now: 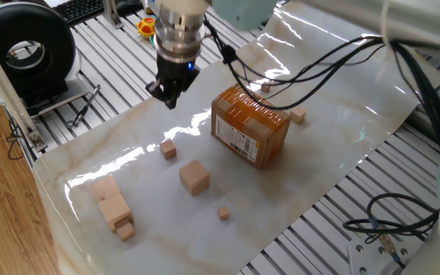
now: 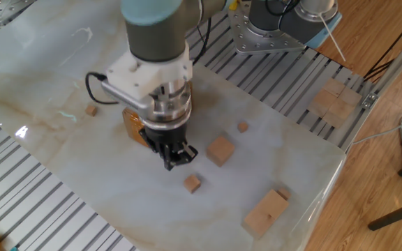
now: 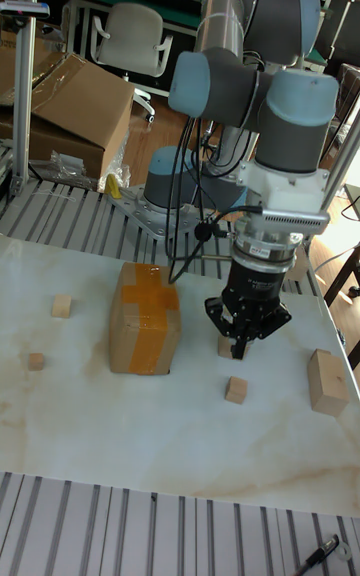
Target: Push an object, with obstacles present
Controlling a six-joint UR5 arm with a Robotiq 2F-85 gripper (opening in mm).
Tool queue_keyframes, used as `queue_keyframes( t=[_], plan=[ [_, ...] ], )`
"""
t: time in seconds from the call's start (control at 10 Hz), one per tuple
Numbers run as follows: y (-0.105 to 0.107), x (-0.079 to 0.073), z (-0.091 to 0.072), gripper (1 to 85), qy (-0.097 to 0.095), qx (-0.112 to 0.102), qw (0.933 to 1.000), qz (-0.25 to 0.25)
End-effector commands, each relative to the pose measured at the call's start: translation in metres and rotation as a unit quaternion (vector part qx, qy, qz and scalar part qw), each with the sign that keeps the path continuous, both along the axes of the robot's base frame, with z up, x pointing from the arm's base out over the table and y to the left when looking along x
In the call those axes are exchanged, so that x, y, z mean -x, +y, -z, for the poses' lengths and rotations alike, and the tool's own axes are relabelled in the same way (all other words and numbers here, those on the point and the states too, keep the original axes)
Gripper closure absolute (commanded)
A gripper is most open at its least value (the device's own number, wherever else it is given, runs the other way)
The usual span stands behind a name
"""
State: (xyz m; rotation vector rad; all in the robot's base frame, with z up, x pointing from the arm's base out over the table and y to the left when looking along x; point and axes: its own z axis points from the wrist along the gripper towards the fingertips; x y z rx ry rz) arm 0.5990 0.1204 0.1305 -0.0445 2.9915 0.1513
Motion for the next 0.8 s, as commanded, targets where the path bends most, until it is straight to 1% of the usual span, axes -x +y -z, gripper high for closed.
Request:
queue_keyframes(
  t=[0.0,0.1,0.2,0.3,0.4,0.5,0.6,0.7],
  plan=[
    [-0.008,-0.006,-0.018,84.3,-0.016,0.013,0.9997,0.011],
    [-0.014,-0.004,-0.025,84.3,-0.011,0.018,0.9996,0.017],
    [-0.019,0.011,-0.047,84.3,0.013,0.025,0.9992,0.029],
    [-0.028,0.031,-0.062,84.3,0.038,0.041,0.9977,0.037],
    [-0.039,0.05,-0.067,84.3,0.066,0.06,0.9944,0.057],
    [-0.045,0.064,-0.065,84.3,0.093,0.073,0.9901,0.076],
    [-0.045,0.079,-0.059,84.3,0.124,0.073,0.9857,0.088],
    [-0.047,0.083,-0.053,84.3,0.124,0.068,0.9865,0.082]
  ],
)
